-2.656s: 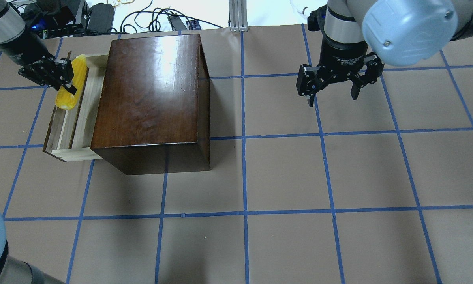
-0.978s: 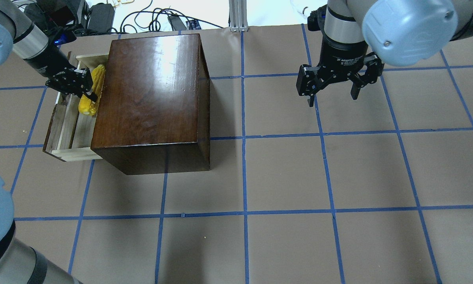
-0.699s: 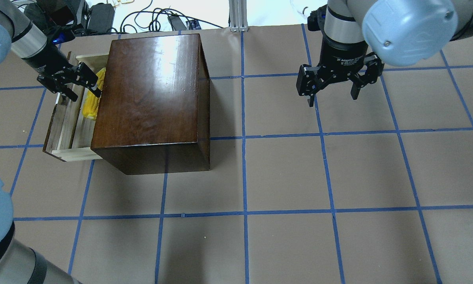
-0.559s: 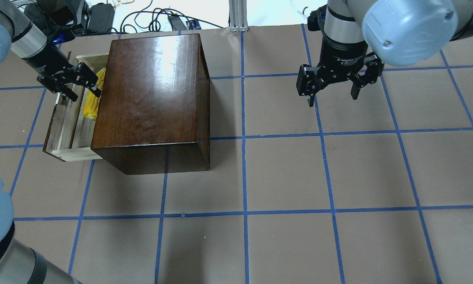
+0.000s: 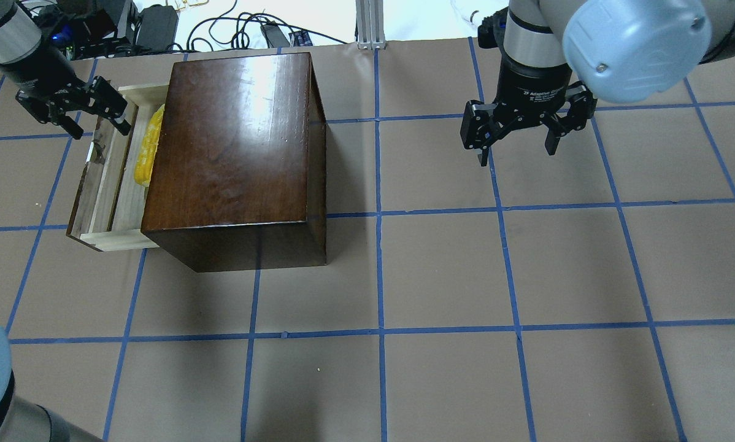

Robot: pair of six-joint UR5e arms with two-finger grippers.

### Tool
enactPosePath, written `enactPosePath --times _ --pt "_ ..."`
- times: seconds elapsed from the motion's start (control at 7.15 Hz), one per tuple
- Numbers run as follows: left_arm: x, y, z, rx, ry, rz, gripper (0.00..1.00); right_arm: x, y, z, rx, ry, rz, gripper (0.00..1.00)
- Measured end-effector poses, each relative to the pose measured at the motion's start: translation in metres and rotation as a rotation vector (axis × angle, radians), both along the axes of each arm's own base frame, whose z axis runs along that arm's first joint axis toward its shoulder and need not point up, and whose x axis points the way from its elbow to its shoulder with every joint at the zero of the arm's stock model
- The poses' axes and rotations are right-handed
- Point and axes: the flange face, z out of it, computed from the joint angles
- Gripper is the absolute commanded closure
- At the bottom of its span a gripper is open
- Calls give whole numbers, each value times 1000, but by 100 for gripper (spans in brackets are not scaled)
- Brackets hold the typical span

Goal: Open drawer and put corn inside

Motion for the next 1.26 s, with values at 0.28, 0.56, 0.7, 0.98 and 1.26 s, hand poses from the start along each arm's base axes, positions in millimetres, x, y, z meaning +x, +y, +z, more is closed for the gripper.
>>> enactPosePath --times 0.28,0.56,0.7,0.98,1.26 --pt "-24 4 34 -1 -48 16 0 0 0 0 0 0 0 0" --pt "-87 11 58 -25 -72 19 0 0 0 0 0 0 0 0" --pt "-115 19 65 -32 -76 -8 0 0 0 0 0 0 0 0" --pt "-158 40 72 -30 -74 -48 0 0 0 0 0 0 0 0" --pt "-183 59 65 -9 -78 -23 0 0 0 0 0 0 0 0"
